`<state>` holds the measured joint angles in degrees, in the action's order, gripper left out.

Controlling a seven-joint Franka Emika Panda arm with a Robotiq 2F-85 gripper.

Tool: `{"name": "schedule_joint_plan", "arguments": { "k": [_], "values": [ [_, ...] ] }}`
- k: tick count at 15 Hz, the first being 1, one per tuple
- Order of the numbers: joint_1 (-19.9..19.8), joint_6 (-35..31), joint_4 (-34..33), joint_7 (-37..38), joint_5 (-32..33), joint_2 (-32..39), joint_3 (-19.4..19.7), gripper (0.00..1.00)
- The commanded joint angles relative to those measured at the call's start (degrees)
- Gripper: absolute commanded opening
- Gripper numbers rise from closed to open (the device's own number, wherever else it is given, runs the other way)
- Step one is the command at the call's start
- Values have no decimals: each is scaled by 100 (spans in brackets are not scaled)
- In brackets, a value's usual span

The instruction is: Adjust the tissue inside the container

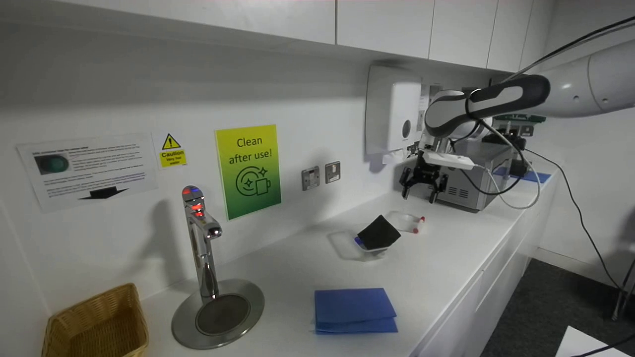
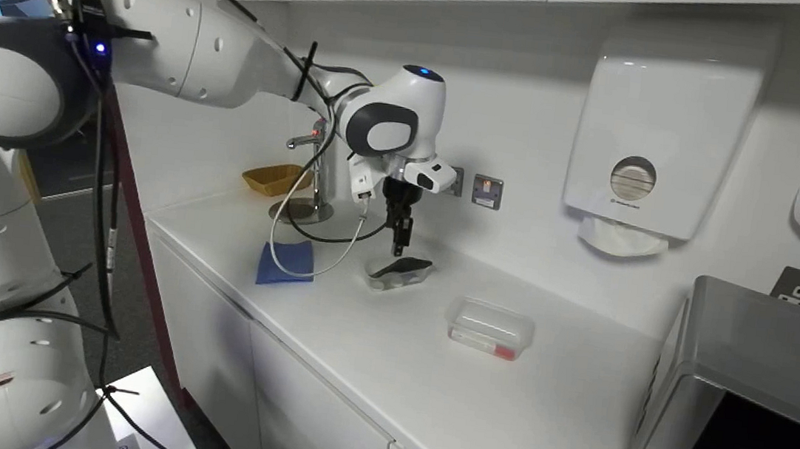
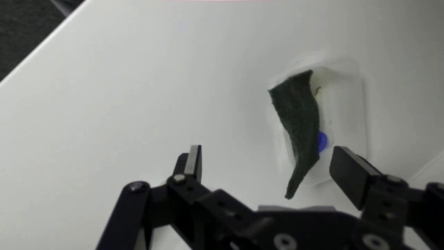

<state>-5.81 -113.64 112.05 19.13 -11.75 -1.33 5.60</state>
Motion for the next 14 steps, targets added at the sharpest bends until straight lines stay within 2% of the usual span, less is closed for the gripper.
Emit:
{"name": "schedule_joint_plan", "arguments": {
  "k": [1,4,7,9,10,12,14],
  "values": [
    [65,15,877,-312,956,-910,-111,100],
    [87,24,1313,-1061,1265,-1265,-148,100],
    [117,147,1493,-2265,881,-1424,21,100],
    [128,314,1427,-3029,597,-1287,181,100],
    [87,134,1349,-2363,849,-1173,0,100],
    [82,192,1371,-2780,733,-1164,107,100],
    [80,193,1377,-2868,710,-1153,132,100]
  ]
}}
